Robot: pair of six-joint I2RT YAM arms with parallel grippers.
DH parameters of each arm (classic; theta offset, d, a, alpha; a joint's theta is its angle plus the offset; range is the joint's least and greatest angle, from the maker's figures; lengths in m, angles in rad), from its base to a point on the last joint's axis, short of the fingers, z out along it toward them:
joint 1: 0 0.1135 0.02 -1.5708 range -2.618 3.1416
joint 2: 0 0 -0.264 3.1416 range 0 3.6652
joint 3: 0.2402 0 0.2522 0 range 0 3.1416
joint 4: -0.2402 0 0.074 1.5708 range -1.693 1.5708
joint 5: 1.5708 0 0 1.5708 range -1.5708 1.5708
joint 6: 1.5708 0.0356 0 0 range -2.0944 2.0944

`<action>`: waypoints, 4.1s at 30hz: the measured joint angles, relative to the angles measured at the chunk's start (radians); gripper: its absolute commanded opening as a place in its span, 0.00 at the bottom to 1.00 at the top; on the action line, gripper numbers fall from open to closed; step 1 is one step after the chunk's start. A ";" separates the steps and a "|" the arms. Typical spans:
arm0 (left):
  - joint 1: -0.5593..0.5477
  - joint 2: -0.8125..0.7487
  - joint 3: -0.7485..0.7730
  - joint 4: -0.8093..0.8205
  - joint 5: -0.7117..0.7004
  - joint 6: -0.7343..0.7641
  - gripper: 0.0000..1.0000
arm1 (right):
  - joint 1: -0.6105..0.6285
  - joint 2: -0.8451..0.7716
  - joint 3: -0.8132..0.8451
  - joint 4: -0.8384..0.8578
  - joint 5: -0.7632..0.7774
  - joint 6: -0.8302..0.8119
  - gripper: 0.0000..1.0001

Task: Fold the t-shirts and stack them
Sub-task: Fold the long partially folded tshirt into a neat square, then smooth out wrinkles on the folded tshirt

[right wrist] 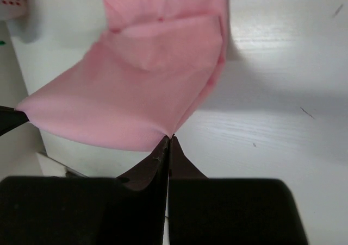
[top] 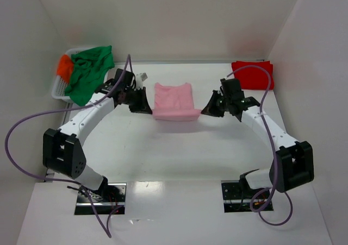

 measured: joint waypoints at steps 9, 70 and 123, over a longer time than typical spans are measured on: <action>0.007 0.039 0.194 0.001 -0.035 -0.002 0.00 | -0.001 0.042 0.225 -0.003 0.037 -0.017 0.00; 0.247 0.484 0.156 0.363 0.220 -0.139 0.39 | -0.047 1.173 1.400 -0.014 -0.105 -0.150 0.11; 0.221 0.676 0.114 0.742 0.336 -0.286 0.04 | 0.204 1.410 1.587 -0.025 -0.062 -0.074 0.09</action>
